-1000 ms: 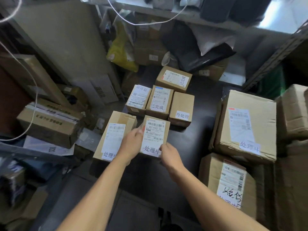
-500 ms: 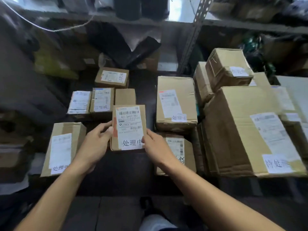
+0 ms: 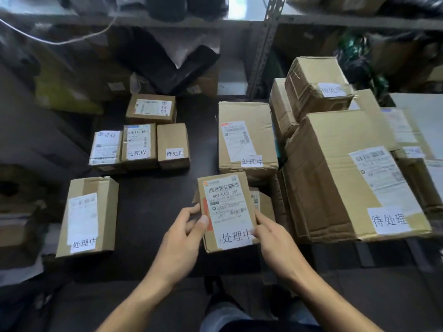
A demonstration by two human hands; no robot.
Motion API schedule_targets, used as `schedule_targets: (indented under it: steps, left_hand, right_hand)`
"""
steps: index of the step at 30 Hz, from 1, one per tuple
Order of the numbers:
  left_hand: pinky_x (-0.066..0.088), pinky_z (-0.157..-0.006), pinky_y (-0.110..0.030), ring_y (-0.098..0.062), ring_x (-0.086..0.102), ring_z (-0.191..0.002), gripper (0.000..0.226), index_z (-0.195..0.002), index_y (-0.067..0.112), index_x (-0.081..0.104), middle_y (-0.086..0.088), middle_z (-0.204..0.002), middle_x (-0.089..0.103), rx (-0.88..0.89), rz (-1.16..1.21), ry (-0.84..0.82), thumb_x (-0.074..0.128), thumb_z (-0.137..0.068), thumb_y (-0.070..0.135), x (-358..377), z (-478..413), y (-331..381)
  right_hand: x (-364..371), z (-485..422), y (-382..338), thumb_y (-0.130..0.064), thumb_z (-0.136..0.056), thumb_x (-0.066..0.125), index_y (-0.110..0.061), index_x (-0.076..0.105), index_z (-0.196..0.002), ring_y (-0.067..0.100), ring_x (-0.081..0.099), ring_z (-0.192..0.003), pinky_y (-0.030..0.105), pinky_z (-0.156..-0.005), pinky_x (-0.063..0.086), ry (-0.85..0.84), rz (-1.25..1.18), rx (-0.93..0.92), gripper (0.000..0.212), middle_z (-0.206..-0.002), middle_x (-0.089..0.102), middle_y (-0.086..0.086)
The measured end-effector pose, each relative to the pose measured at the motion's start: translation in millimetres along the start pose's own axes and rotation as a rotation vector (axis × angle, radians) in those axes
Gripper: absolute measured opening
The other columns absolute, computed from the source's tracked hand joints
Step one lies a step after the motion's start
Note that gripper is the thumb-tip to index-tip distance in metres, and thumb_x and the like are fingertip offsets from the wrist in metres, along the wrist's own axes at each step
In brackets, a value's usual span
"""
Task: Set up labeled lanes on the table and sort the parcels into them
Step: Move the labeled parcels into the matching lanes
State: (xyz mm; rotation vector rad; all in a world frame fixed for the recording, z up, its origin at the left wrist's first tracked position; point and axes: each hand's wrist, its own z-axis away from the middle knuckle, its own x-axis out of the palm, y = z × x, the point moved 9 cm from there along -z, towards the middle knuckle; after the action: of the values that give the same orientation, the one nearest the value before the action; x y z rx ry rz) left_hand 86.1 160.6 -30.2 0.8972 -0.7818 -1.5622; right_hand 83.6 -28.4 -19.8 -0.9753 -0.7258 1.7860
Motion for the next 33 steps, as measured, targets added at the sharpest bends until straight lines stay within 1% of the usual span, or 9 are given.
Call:
schedule_targets:
  steps: [3,9,14,20,24,26,28,30,33]
  left_hand:
    - [0.048,-0.101,-0.045,0.002,0.065,-0.105,0.028,-0.124,0.031,0.053,0.015,-0.106,0.073,-0.013,-0.031,-0.057,0.051,-0.097,0.038,10,-5,-2]
    - [0.046,-0.103,-0.047,-0.004,0.065,-0.108,0.049,-0.118,0.039,0.054,0.012,-0.109,0.073,-0.045,-0.004,-0.186,0.054,-0.076,0.064,50,-25,-3]
    - [0.045,-0.105,-0.044,-0.004,0.064,-0.111,0.033,-0.125,0.036,0.051,0.011,-0.117,0.07,-0.102,0.024,-0.246,0.053,-0.093,0.047,71,-39,-14]
    - [0.042,-0.107,-0.041,0.002,0.061,-0.113,0.07,-0.133,0.038,0.046,0.018,-0.12,0.067,-0.092,-0.015,-0.253,0.051,-0.072,0.072,73,-41,-23]
    - [0.042,-0.109,-0.038,0.001,0.054,-0.121,0.065,-0.137,0.036,0.043,0.013,-0.128,0.063,-0.097,-0.026,-0.231,0.052,-0.081,0.068,69,-44,-23]
    - [0.044,-0.107,-0.037,-0.002,0.052,-0.124,0.051,-0.141,0.032,0.041,0.008,-0.134,0.059,-0.107,-0.005,-0.225,0.05,-0.094,0.051,67,-43,-24]
    - [0.044,-0.106,-0.037,-0.003,0.05,-0.126,0.049,-0.143,0.03,0.04,0.005,-0.136,0.057,-0.111,0.006,-0.216,0.048,-0.097,0.044,63,-42,-26]
    - [0.045,-0.105,-0.034,0.0,0.052,-0.122,0.047,-0.143,0.03,0.041,0.008,-0.134,0.057,-0.104,0.008,-0.197,0.047,-0.098,0.042,56,-40,-25]
    - [0.043,-0.103,-0.028,0.005,0.051,-0.115,0.04,-0.139,0.033,0.043,0.012,-0.127,0.054,-0.07,0.031,-0.15,0.046,-0.099,0.037,36,-35,-18]
  right_hand:
    - [-4,2,13,-0.028,-0.082,0.037,-0.043,0.063,-0.123,0.001,0.061,-0.113,0.04,-0.101,0.048,0.028,-0.012,0.04,0.05,-0.119,0.068,-0.021]
    - [-32,-3,30,-0.008,-0.096,0.036,-0.038,0.068,-0.114,-0.003,0.064,-0.105,0.03,-0.095,0.05,0.133,0.003,0.098,0.047,-0.109,0.071,-0.024]
    - [-37,-14,48,-0.009,-0.095,0.039,-0.037,0.068,-0.115,-0.008,0.063,-0.101,0.012,-0.08,0.048,0.162,0.002,0.141,0.045,-0.105,0.071,-0.027]
    - [-40,-15,57,-0.009,-0.095,0.04,-0.038,0.065,-0.109,-0.01,0.062,-0.1,0.005,-0.072,0.044,0.168,0.0,0.191,0.041,-0.102,0.07,-0.028]
    - [-42,-13,55,-0.014,-0.098,0.043,-0.028,0.053,-0.136,0.002,0.057,-0.107,0.011,-0.078,0.041,0.188,0.014,0.214,0.042,-0.12,0.063,-0.017]
    - [-42,-10,46,-0.015,-0.1,0.045,-0.023,0.047,-0.141,-0.001,0.052,-0.101,0.0,-0.073,0.036,0.203,0.03,0.186,0.042,-0.116,0.057,-0.019]
    - [-43,-5,35,-0.017,-0.101,0.047,-0.021,0.044,-0.144,-0.004,0.048,-0.103,-0.003,-0.08,0.032,0.233,0.062,0.143,0.043,-0.118,0.057,-0.016]
    - [-42,1,22,-0.021,-0.1,0.049,-0.02,0.038,-0.148,-0.002,0.039,-0.122,0.009,-0.1,0.026,0.286,0.149,0.075,0.049,-0.142,0.049,-0.007]
    - [-30,6,-10,-0.026,-0.099,0.052,-0.024,0.033,-0.151,-0.004,0.029,-0.134,0.015,-0.111,0.02,0.323,0.234,-0.085,0.055,-0.149,0.039,-0.009]
